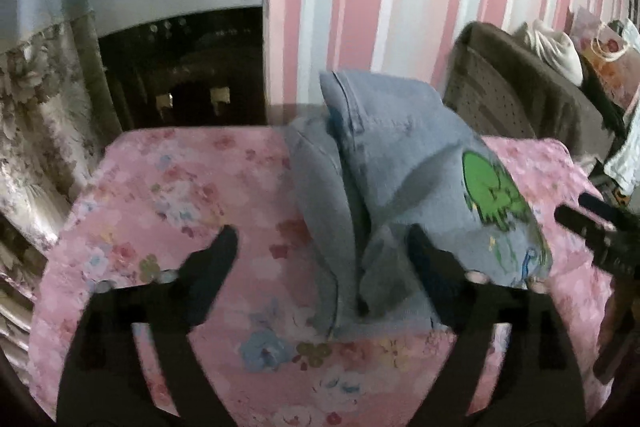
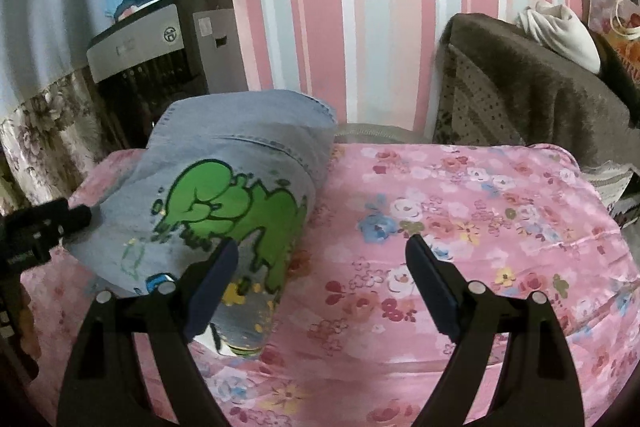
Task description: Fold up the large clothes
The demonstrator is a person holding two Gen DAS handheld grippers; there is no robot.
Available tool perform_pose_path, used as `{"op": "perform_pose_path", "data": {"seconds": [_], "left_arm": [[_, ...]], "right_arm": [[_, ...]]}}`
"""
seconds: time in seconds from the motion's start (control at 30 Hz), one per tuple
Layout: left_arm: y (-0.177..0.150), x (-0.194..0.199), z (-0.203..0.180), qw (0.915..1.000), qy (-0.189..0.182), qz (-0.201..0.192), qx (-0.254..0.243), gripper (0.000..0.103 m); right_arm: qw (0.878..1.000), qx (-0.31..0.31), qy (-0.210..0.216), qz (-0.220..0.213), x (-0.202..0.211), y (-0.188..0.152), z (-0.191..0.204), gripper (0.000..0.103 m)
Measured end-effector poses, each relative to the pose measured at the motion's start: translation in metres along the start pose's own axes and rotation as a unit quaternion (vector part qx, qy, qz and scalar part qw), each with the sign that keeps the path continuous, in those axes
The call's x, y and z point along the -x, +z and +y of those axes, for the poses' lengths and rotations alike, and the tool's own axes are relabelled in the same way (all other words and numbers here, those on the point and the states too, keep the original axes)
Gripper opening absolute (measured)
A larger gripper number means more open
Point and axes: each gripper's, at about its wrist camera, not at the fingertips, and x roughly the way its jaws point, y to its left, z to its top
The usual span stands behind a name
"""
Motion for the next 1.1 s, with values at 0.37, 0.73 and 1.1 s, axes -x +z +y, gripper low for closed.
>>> {"op": "perform_pose_path", "data": {"seconds": [0.37,0.73,1.1], "left_arm": [[0.002,-0.055,0.006,0.9979,0.020,0.057,-0.021,0.095],[-0.027,-0.070,0.015,0.9971,-0.045,0.060,-0.014,0.086],[-0.028,-0.062,-0.013,0.9925,-0.078,0.059,-0.074,0.022]], "right_arm": [[1.000,-0.002,0.014,0.006,-0.008,-0.006,0.012,0.086],[0.998,-0.031,0.050,0.029,-0.029,-0.028,0.016,0.087],[0.993,-0.014,0.109,0.040,-0.052,-0.026,0.026,0.058]]}}
